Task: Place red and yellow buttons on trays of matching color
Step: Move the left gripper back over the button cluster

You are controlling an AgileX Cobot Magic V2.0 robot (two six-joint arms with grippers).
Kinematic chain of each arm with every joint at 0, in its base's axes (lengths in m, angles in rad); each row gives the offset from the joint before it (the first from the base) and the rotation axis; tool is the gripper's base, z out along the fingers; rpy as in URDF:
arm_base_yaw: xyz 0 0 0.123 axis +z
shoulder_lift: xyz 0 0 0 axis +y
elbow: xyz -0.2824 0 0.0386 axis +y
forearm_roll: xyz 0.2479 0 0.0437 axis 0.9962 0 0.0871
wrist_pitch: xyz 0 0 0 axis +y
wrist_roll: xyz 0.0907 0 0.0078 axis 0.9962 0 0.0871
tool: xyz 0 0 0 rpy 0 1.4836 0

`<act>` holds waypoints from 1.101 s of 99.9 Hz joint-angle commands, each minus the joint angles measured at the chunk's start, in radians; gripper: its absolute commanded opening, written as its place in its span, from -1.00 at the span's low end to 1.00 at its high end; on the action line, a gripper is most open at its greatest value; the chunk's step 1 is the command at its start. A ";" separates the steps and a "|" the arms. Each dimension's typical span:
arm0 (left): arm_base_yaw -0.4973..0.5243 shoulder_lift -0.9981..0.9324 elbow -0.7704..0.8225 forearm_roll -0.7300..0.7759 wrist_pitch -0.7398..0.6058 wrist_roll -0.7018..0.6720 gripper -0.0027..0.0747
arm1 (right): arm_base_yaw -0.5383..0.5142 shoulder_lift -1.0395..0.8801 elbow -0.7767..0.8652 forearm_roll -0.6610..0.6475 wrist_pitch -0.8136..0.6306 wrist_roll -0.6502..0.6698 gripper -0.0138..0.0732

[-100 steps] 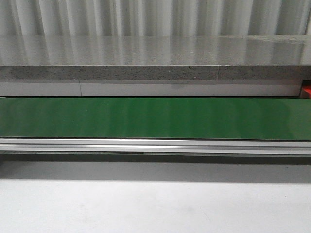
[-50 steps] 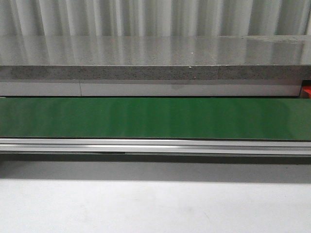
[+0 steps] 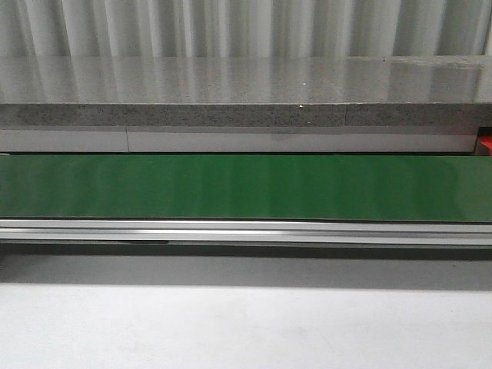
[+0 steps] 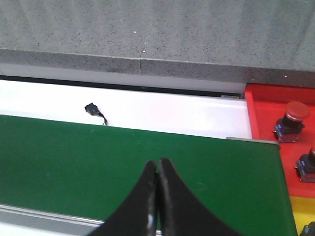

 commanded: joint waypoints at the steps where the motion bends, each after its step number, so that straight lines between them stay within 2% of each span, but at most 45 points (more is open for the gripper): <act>1: -0.006 0.008 -0.029 -0.006 -0.080 -0.006 -0.98 | -0.001 -0.003 -0.026 0.001 -0.064 -0.013 -0.84; 30: -0.006 0.008 -0.029 -0.006 -0.089 0.000 -0.93 | -0.001 -0.003 -0.026 0.001 -0.064 -0.013 -0.84; 39: -0.006 0.008 -0.029 -0.006 -0.089 0.005 -0.67 | -0.001 -0.003 -0.026 0.001 -0.064 -0.013 -0.84; 54: -0.006 0.008 -0.029 -0.006 -0.092 0.005 0.13 | -0.001 -0.003 -0.026 0.001 -0.064 -0.013 -0.84; 59: -0.006 0.008 -0.029 -0.006 -0.100 0.005 0.29 | -0.001 -0.003 -0.026 0.001 -0.064 -0.013 -0.84; 64: -0.006 0.008 -0.029 -0.006 -0.110 0.005 0.36 | -0.001 -0.003 -0.026 0.001 -0.064 -0.013 -0.84; 79: -0.006 0.015 -0.029 0.000 -0.173 -0.010 0.36 | -0.001 -0.003 -0.026 0.001 -0.064 -0.013 -0.84; 86: -0.006 0.041 -0.034 0.067 -0.188 -0.109 0.36 | -0.001 -0.003 -0.026 0.001 -0.064 -0.013 -0.84; 101: 0.018 0.174 -0.076 0.344 -0.136 -0.503 0.36 | -0.001 -0.003 -0.026 0.001 -0.064 -0.013 -0.84; 110: 0.044 0.286 -0.116 0.414 -0.136 -0.617 0.36 | -0.001 -0.003 -0.026 0.001 -0.064 -0.013 -0.84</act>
